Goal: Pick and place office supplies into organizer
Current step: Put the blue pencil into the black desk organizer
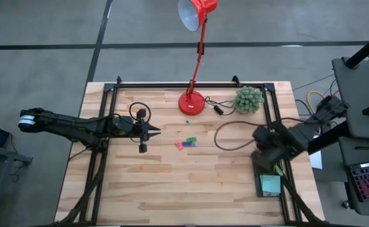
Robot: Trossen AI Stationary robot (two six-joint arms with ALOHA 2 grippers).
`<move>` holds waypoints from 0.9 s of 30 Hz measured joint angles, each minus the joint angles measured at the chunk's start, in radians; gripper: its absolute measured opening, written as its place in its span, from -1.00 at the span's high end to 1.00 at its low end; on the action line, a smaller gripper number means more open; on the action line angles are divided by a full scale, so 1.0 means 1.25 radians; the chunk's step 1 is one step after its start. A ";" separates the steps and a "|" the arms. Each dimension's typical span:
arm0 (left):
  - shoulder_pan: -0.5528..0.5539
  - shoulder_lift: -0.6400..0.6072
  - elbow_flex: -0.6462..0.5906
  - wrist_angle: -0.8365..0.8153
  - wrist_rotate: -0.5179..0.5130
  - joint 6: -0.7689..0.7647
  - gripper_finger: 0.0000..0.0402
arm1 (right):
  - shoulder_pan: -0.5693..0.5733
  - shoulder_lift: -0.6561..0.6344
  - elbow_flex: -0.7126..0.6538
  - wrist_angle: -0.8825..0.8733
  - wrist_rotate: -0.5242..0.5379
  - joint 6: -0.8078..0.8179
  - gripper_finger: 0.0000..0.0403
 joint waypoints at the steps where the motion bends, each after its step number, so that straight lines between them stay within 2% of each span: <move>1: 0.000 0.000 0.000 -0.001 0.000 0.000 0.76 | 0.022 -0.009 -0.007 0.000 0.007 0.012 0.92; 10: 0.000 0.000 0.000 0.000 0.000 0.000 0.76 | 0.169 -0.070 -0.075 0.002 0.040 0.025 0.93; 16: 0.000 0.000 0.000 0.000 0.000 0.000 0.76 | 0.228 -0.124 -0.146 0.002 0.097 0.122 0.93; 27: 0.000 0.000 0.000 0.001 0.000 0.000 0.76 | 0.299 -0.176 -0.237 -0.003 0.120 0.288 0.93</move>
